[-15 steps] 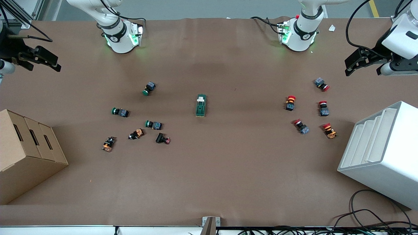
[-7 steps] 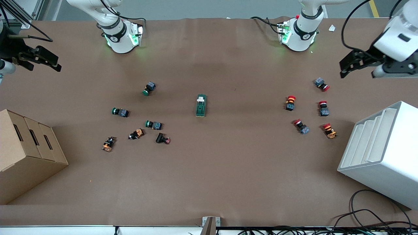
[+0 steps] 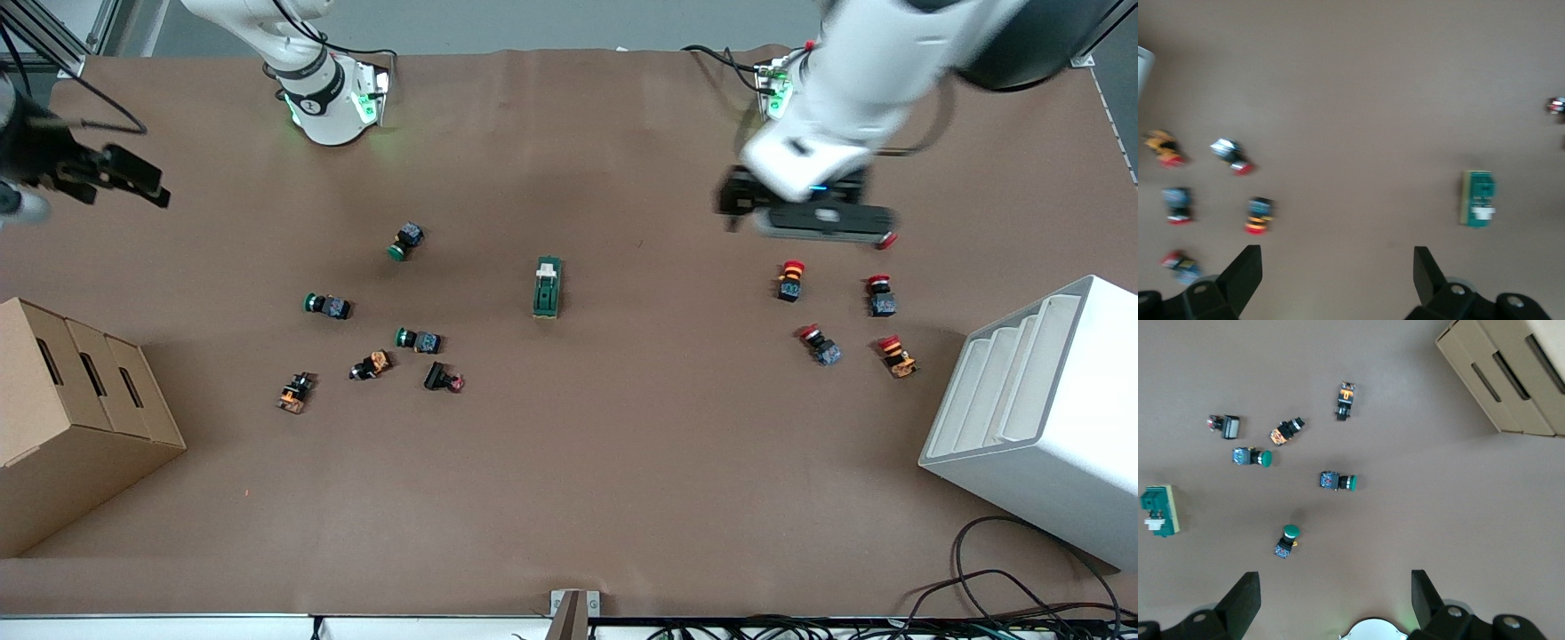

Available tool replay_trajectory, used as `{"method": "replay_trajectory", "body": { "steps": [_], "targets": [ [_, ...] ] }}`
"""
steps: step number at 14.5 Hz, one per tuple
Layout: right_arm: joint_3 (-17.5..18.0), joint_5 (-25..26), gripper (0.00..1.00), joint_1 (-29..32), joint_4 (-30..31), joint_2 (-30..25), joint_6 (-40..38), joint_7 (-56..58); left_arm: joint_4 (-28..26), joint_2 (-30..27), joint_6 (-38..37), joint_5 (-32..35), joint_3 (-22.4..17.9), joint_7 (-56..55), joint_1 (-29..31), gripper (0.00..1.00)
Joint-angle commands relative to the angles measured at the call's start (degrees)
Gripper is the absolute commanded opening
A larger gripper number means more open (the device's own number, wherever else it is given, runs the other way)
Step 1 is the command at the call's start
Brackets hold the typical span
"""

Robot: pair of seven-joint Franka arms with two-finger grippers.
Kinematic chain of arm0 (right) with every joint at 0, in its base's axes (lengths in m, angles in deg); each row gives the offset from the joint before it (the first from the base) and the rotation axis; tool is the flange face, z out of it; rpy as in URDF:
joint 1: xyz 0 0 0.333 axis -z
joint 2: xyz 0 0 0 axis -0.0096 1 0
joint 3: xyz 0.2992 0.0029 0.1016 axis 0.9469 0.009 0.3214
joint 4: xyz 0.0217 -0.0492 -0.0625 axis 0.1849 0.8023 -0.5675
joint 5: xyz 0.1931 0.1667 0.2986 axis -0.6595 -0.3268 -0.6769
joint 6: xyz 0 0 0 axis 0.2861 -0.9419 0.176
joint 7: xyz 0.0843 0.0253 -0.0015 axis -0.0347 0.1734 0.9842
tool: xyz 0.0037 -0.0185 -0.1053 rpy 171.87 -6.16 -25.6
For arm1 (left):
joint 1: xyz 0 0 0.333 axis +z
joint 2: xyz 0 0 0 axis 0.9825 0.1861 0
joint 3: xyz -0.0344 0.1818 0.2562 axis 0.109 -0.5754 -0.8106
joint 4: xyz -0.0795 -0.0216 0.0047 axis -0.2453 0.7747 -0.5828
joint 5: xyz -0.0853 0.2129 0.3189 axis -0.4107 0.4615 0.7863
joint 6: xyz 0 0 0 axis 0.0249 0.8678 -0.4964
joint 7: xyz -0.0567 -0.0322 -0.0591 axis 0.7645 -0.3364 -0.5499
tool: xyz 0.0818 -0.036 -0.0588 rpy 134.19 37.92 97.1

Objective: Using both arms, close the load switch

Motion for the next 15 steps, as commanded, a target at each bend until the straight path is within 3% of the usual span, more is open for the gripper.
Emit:
{"method": "replay_trajectory", "body": {
  "steps": [1, 4, 8, 12, 15],
  "targets": [
    [0.1, 0.6, 1.00, 0.9, -3.4, 6.7, 0.3, 0.6, -1.9, 2.8, 5.6, 2.2, 0.2, -10.5, -6.7, 1.00],
    [0.2, 1.6, 1.00, 1.2, -5.5, 11.8, 0.8, 0.6, -2.7, 7.7, 10.4, 8.4, 0.2, -23.8, -14.0, 1.00],
    [0.6, 0.5, 1.00, -1.7, -5.2, 13.0, 2.3, -1.4, -2.7, 14.5, 15.6, 16.8, 0.2, -40.9, -22.7, 1.00],
    [0.7, -7.4, 1.00, -9.6, -2.0, 14.7, 7.9, -19.5, -2.7, 19.2, 20.8, 20.9, 0.7, -52.7, -27.5, 1.00],
    [0.7, -12.7, 1.00, -16.8, 2.9, 15.3, 18.3, -34.7, -2.9, 22.4, 21.8, 26.6, 0.7, -57.9, -32.8, 1.00]
  ]
}}
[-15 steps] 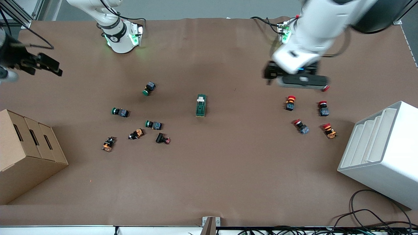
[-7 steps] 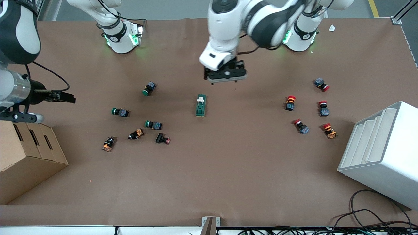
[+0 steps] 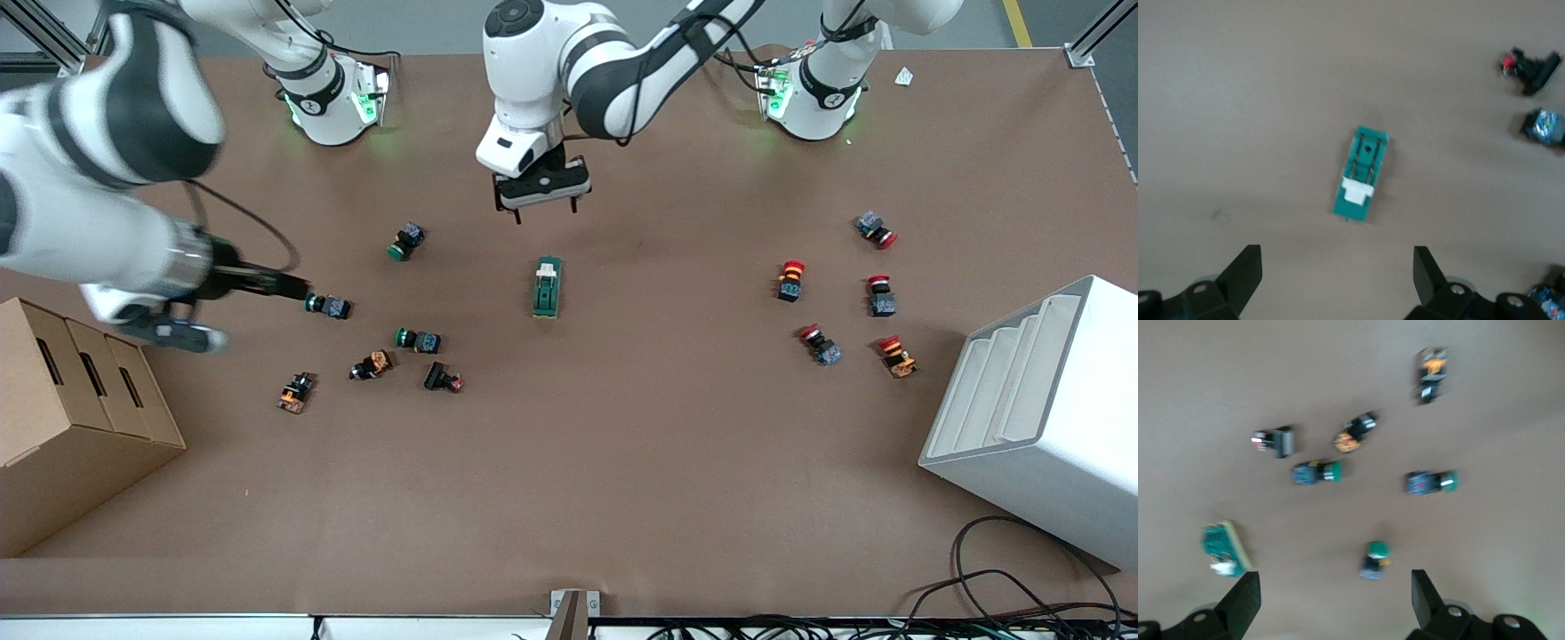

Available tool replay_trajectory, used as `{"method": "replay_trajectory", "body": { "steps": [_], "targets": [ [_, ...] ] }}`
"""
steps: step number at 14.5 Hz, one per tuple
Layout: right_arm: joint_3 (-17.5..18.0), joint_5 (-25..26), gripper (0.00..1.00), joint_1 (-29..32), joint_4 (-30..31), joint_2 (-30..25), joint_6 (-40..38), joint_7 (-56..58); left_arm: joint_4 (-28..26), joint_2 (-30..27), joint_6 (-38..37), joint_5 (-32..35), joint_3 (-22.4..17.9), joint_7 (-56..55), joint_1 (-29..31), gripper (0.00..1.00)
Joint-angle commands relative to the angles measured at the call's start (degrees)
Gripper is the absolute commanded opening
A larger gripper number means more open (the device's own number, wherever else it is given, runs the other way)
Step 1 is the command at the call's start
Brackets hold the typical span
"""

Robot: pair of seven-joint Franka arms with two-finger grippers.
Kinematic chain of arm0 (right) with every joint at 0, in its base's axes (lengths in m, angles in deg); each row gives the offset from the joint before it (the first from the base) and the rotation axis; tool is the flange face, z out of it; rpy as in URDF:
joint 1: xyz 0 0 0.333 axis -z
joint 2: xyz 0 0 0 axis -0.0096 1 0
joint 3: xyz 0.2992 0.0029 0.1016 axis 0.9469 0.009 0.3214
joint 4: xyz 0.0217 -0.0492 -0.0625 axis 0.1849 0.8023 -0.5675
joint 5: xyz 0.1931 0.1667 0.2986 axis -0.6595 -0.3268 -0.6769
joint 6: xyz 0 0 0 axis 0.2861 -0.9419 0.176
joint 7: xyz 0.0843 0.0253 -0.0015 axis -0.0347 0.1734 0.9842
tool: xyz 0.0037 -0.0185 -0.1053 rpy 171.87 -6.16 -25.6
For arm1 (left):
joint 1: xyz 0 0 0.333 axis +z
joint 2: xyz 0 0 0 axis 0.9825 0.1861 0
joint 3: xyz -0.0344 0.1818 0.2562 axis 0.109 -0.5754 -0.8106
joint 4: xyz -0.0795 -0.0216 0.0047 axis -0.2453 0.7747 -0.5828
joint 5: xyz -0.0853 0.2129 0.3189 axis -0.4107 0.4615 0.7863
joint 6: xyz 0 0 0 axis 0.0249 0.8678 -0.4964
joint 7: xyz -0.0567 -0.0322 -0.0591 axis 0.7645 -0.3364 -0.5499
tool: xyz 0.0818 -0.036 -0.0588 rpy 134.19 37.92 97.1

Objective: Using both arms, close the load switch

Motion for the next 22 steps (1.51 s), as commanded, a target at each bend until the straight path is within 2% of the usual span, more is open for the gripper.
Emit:
{"method": "replay_trajectory", "body": {
  "steps": [1, 3, 6, 11, 14, 16, 19, 20, 22],
  "targets": [
    [-0.5, -4.3, 1.00, -6.5, 4.7, 1.1, 9.5, -11.4, 0.3, 3.1, 0.5, 8.7, 0.2, -7.9, -3.6, 1.00],
    [-0.4, -6.3, 1.00, -9.9, 4.7, 5.1, 15.2, -17.8, -1.6, 5.1, 0.5, 16.6, 0.2, -15.8, -6.8, 1.00],
    [-0.5, -12.7, 1.00, -14.7, 4.8, 10.5, 23.6, -22.4, -6.4, 7.1, 0.5, 29.5, 0.2, -26.2, -9.7, 0.99],
    [-0.6, -13.4, 1.00, -23.3, 5.1, 17.2, 32.6, -39.0, -11.5, 10.9, -0.1, 51.2, 0.2, -46.6, -12.2, 0.99],
    [-0.6, -13.3, 1.00, -26.3, 7.7, 18.3, 33.7, -43.7, -12.3, 14.6, -5.9, 63.4, 0.0, -56.7, -14.1, 0.99],
    [-0.6, -13.3, 1.00, -27.0, 10.8, 18.1, 35.3, -44.6, -12.3, 16.7, -8.3, 69.0, 0.0, -60.8, -14.3, 0.99],
    [-0.6, -13.2, 1.00, -29.9, 12.3, 18.1, 36.1, -48.3, -12.3, 20.2, -13.6, 78.7, -0.1, -65.9, -14.6, 0.99],
    [-0.6, -13.2, 1.00, -30.4, 13.0, 18.2, 36.5, -48.7, -12.0, 21.5, -15.0, 81.4, -0.2, -66.6, -14.6, 0.99],
    [-0.6, -13.2, 1.00, -31.0, 14.5, 18.2, 38.7, -48.9, -11.9, 22.7, -16.7, 82.8, -0.3, -66.6, -14.7, 0.99]
  ]
}}
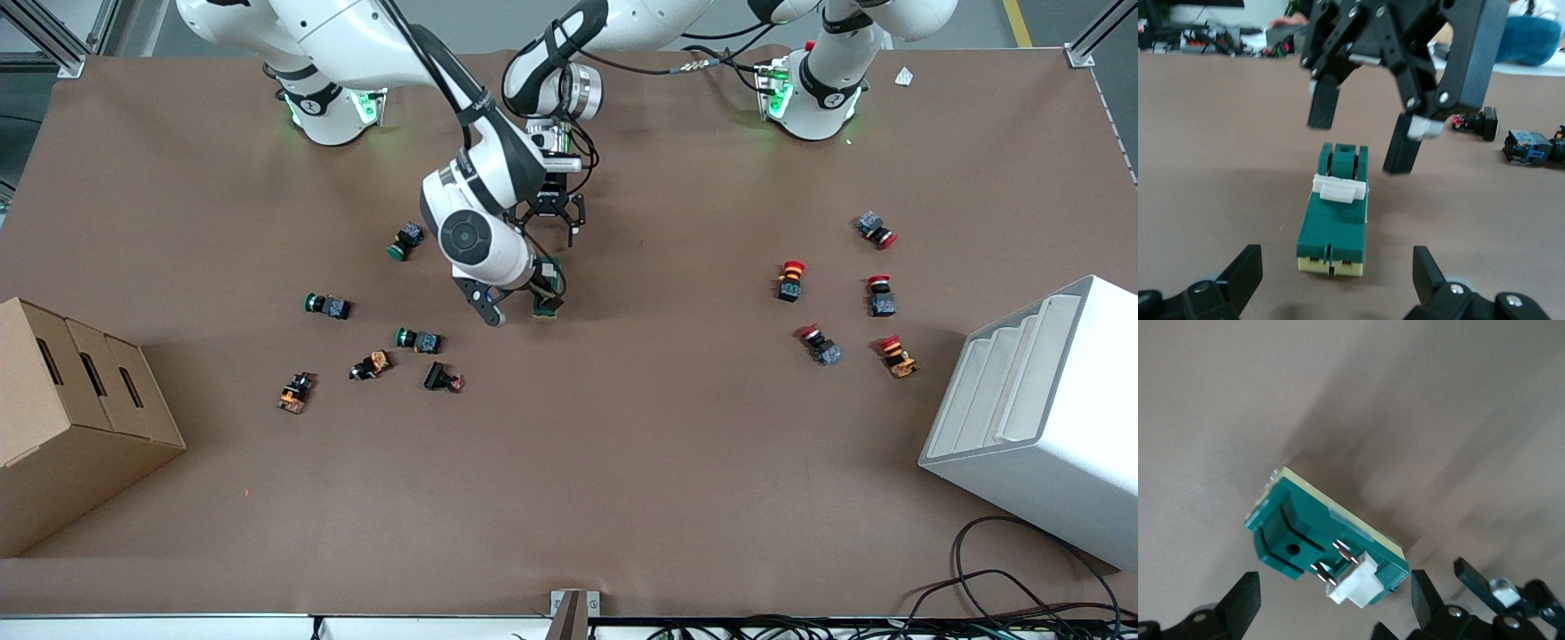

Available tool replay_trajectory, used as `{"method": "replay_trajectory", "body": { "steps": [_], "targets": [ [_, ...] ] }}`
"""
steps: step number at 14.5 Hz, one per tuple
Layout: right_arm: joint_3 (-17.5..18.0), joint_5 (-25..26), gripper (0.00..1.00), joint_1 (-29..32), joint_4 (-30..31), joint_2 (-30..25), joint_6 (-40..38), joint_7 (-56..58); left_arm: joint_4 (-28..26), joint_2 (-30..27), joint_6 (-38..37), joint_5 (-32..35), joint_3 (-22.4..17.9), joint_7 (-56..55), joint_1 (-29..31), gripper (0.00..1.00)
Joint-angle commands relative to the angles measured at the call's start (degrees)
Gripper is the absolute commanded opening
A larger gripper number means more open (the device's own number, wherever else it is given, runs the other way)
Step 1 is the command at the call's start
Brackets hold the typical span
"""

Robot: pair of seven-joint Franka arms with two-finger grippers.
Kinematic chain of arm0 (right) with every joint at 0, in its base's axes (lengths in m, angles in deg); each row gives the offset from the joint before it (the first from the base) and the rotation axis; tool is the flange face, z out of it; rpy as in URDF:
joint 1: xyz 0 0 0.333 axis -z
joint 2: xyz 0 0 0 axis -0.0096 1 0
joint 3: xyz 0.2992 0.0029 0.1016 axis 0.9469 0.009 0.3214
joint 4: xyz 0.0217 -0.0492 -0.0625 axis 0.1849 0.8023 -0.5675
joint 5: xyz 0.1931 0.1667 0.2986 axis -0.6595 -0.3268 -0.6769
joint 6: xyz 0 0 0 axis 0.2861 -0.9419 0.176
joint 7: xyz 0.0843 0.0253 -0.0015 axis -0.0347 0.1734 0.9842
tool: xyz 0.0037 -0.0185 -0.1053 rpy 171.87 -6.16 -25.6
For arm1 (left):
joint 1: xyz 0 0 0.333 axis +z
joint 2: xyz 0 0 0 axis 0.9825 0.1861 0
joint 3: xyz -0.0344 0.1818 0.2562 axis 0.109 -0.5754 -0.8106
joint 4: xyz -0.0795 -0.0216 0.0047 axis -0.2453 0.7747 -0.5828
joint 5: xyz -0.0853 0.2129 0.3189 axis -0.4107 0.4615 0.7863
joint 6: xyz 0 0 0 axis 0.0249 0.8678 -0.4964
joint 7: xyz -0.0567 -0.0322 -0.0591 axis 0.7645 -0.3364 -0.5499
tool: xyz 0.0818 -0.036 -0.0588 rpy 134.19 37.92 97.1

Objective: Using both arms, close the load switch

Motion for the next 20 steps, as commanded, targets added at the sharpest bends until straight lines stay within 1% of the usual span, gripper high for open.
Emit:
{"method": "replay_trajectory", "body": {
  "steps": [1, 6, 10, 14, 16, 20],
  "targets": [
    [-0.6, -1.1, 1.00, -2.2, 3.8, -1.3, 4.2, -1.7, 0.9, 1.8, -2.2, 2.6, -0.3, -0.4, -0.6, 0.99],
    [-0.6, -1.2, 1.00, -4.4, 4.0, 0.1, 10.3, -3.2, 1.5, 3.3, -2.7, 3.2, -0.5, -0.1, -1.5, 0.99],
    [-0.6, -1.2, 1.00, -5.5, 3.9, 1.8, 12.5, -3.2, 1.5, 4.0, -2.8, 3.2, -0.8, 0.0, -2.0, 0.99],
    [-0.7, -1.2, 1.00, -4.7, 2.6, 1.7, 12.0, -2.8, 1.4, 4.0, -2.9, 3.3, -0.8, 0.2, -2.5, 0.99],
    [-0.9, -1.1, 1.00, -3.1, 0.2, 1.7, 11.6, -2.2, 1.4, 4.1, -2.9, 3.3, -0.8, 0.2, -2.5, 0.99],
    [-1.0, -0.7, 1.00, -0.6, -3.8, 1.8, 7.4, -0.4, 1.5, 4.0, -2.9, 3.3, -0.9, 0.3, -2.4, 1.00]
  ]
}}
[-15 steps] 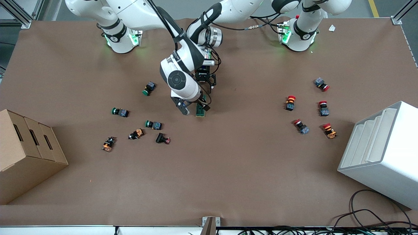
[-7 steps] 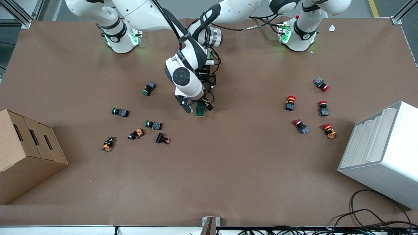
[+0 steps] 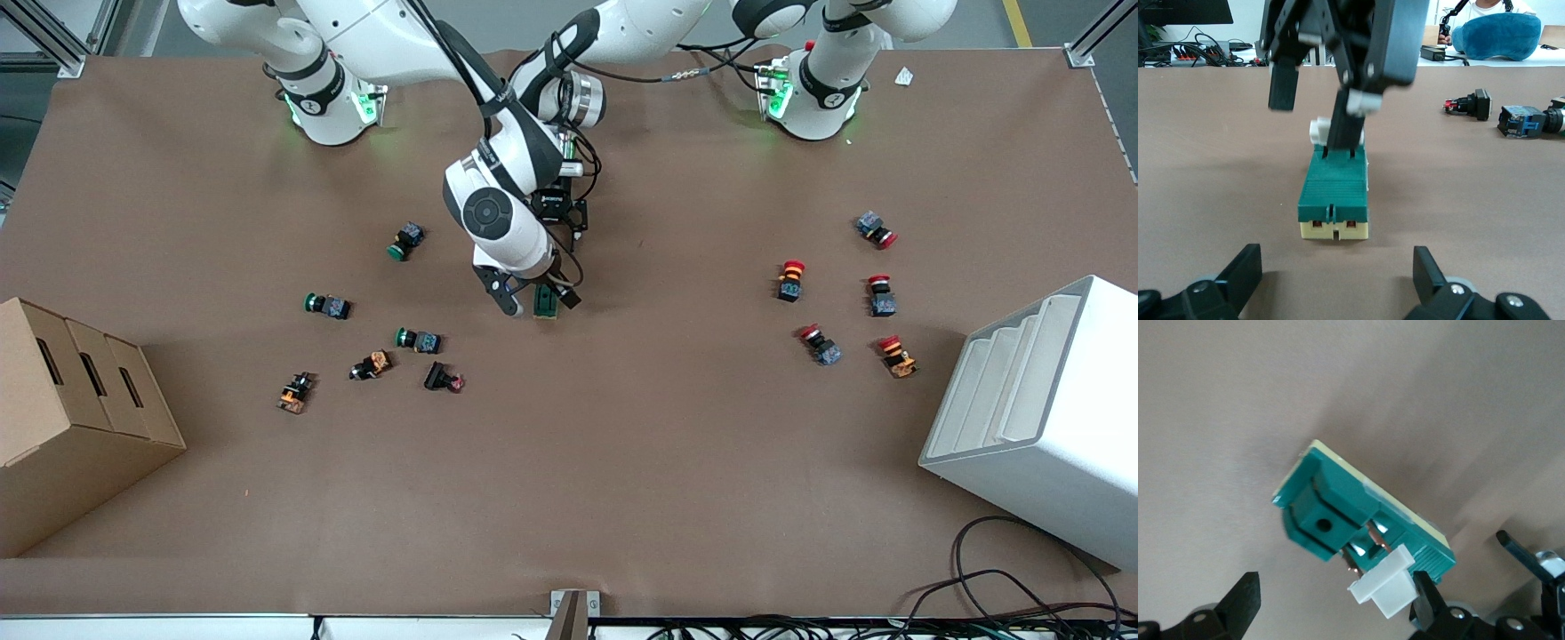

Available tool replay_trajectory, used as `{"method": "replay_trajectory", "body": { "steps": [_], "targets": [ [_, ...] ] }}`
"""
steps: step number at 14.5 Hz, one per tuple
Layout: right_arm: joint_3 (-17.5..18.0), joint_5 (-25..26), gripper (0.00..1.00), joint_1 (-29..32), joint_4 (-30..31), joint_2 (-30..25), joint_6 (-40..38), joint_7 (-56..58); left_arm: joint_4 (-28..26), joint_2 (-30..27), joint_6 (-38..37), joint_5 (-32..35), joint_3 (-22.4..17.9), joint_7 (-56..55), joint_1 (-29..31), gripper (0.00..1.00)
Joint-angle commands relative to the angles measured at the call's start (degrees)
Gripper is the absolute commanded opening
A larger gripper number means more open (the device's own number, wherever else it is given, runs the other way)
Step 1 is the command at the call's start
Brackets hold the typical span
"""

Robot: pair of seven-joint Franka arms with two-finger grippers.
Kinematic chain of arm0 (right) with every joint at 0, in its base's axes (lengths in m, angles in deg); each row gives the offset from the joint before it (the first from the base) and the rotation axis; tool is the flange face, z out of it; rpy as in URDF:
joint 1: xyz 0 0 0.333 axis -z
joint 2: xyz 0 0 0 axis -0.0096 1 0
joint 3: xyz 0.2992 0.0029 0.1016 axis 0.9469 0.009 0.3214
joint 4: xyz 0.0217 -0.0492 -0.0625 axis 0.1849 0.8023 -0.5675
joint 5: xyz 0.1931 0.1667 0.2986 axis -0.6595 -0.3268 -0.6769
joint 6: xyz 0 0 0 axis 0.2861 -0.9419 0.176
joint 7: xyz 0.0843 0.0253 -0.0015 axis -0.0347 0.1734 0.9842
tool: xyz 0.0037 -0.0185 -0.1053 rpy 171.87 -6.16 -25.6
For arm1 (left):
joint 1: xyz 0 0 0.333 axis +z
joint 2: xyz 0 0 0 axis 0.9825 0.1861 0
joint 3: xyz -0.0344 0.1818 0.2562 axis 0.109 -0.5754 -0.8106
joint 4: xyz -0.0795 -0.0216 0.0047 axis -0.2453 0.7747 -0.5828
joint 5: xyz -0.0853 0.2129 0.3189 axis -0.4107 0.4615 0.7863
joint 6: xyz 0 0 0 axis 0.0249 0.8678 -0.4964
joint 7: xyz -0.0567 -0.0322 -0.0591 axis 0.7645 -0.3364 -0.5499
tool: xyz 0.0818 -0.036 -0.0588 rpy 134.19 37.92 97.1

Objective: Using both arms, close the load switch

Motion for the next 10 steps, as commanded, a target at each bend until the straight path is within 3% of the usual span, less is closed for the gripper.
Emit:
{"method": "replay_trajectory", "body": {
  "steps": [1, 10],
  "targets": [
    [-0.2, -0.6, 1.00, 2.6, -3.7, 0.7, -0.6, 2.7, 1.0, 0.8, -0.6, 1.0, -0.5, 0.4, -0.7, 1.00],
    [-0.3, -0.3, 1.00, 3.2, -8.8, 5.5, -0.4, 4.2, 1.0, 0.8, -0.6, 1.0, -0.5, 0.4, -0.4, 1.00]
  ]
}}
